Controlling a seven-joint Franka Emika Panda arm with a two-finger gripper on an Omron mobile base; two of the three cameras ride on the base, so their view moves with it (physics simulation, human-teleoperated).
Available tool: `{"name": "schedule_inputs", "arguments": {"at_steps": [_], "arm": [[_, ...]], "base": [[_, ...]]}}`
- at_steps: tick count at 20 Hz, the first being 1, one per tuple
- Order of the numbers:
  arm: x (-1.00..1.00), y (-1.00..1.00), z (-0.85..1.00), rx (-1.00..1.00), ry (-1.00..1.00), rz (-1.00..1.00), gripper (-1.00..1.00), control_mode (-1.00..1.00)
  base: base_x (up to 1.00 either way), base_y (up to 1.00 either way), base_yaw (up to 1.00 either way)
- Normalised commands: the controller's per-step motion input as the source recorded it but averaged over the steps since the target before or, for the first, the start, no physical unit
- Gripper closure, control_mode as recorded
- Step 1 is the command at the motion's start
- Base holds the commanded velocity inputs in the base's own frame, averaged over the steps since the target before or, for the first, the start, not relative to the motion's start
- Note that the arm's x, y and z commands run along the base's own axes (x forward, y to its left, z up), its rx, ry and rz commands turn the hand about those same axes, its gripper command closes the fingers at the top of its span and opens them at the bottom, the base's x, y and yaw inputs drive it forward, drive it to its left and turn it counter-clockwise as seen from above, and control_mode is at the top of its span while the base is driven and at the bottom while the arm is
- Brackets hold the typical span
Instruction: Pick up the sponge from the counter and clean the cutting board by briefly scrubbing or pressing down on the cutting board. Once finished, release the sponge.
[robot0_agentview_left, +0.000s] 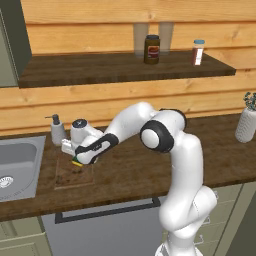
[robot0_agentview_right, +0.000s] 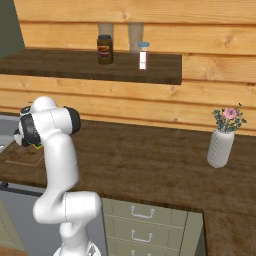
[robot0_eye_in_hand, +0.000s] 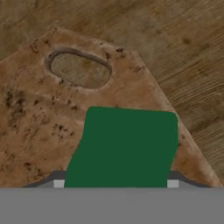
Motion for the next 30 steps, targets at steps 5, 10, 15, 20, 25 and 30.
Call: {"name": "schedule_inputs", "arguments": {"at_steps": [5,10,15,20,25,30], "arm": [[0.27,-0.35,-0.23,0.01,0.0,0.0,1.0,-1.0],[-0.2,0.47,-0.03,0.03,0.01,0.0,1.0,-1.0],[-0.52,0.47,-0.01,0.16,0.06,0.03,1.0,-1.0],[-0.83,0.39,-0.27,0.19,0.0,0.04,1.0,-1.0],[-0.77,0.36,-0.16,0.09,0.11,0.0,1.0,-1.0],[-0.04,-0.07,0.0,-0.01,0.27,0.0,1.0,-1.0]], "base": [[0.0,0.0,0.0],[0.0,0.0,0.0],[0.0,0.0,0.0],[0.0,0.0,0.0],[0.0,0.0,0.0],[0.0,0.0,0.0]]}}
